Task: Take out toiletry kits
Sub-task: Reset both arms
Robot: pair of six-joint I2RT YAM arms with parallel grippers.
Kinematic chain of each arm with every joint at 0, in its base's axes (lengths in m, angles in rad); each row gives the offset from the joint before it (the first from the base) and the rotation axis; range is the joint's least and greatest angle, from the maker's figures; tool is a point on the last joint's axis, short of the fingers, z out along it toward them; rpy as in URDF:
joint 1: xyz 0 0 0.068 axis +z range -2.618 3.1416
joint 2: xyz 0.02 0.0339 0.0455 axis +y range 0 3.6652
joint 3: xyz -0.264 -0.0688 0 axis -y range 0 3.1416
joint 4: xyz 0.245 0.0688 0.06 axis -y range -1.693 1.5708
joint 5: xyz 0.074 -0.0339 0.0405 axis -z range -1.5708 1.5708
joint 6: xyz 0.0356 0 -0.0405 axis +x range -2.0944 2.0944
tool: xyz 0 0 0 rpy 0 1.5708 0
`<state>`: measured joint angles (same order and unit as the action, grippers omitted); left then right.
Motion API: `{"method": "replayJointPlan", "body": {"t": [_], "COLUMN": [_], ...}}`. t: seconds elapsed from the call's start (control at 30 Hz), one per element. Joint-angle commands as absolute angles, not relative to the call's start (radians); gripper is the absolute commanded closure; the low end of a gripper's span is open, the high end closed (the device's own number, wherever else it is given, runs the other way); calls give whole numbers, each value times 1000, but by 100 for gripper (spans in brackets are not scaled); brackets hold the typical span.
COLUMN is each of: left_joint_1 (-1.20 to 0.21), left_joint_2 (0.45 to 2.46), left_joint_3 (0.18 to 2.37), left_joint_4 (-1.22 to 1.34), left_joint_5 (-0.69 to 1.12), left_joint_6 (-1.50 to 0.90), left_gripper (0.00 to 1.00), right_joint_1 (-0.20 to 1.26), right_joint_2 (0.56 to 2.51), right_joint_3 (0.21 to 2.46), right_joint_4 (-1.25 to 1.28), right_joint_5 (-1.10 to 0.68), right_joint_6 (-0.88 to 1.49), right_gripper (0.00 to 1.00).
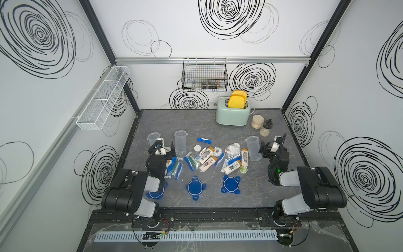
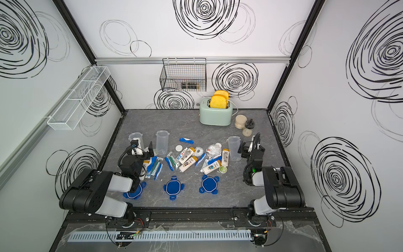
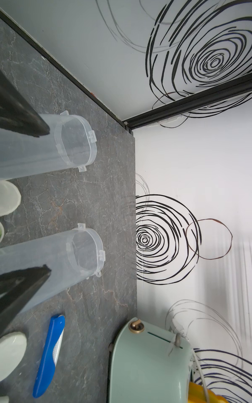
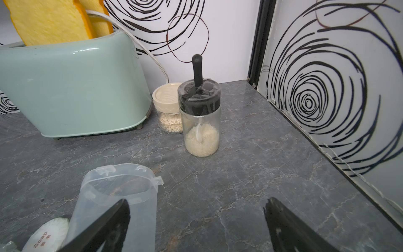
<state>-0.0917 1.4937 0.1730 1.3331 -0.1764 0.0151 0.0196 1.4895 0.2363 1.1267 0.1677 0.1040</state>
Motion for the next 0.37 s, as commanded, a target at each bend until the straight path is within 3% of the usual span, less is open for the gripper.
{"method": "replayJointPlan", "body": {"t": [0.0, 0.1, 0.33], "left_joint_1": [-95, -56, -74], "left_joint_2": [1490, 1495, 1485], "left_joint_3": [174, 215, 187], "left_joint_4": [1392, 1314, 1360], "left_joint_5": [-178, -96, -131], "left_joint_6": [14, -5, 2], "left_gripper": [4, 4, 4], "right_joint_1": [22, 22, 21], "right_joint_2": [1475, 1475, 1476], "right_joint_3": [242, 243, 242], "right_joint_4": [1127, 1128, 1127], "right_joint_5": [165, 166, 165], "right_joint_6": [87, 87, 88], "right_gripper": [2, 2, 2]}}
